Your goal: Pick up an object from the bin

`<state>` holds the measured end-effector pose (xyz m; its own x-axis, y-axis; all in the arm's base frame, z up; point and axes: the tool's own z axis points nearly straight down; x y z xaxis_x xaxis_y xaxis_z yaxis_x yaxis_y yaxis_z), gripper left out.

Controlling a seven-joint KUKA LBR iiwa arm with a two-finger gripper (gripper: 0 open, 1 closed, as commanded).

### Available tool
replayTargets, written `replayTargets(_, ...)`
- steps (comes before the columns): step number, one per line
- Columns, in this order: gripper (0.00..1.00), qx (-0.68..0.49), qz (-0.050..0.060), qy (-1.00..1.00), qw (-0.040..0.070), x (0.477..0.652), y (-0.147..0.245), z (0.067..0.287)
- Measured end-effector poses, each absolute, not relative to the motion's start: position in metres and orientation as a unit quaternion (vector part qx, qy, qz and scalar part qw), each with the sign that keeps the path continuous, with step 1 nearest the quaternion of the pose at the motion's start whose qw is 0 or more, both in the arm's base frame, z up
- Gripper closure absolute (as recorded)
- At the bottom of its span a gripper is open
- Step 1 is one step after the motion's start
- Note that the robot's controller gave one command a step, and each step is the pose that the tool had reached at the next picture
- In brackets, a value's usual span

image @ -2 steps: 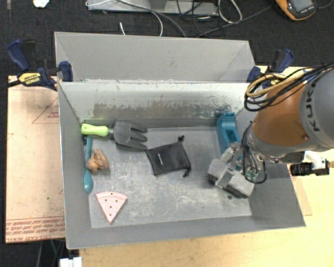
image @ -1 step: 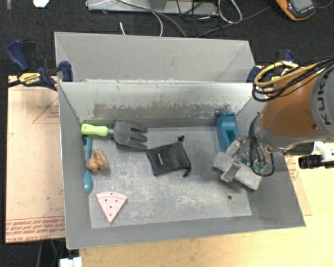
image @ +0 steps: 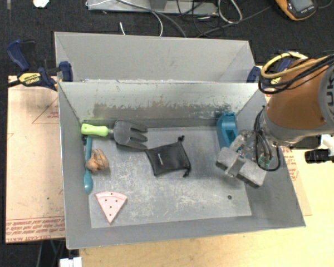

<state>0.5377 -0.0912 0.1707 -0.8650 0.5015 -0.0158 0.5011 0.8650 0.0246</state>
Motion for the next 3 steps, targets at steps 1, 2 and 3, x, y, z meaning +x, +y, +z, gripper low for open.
replayTargets(1,1.0,0.259,0.01,0.966,0.012,0.539,-0.091,0.193)
replayTargets(2,1.0,0.258,0.01,0.966,0.01,0.538,-0.091,0.223)
replayTargets(3,1.0,0.258,0.01,0.966,0.014,0.54,-0.091,0.259)
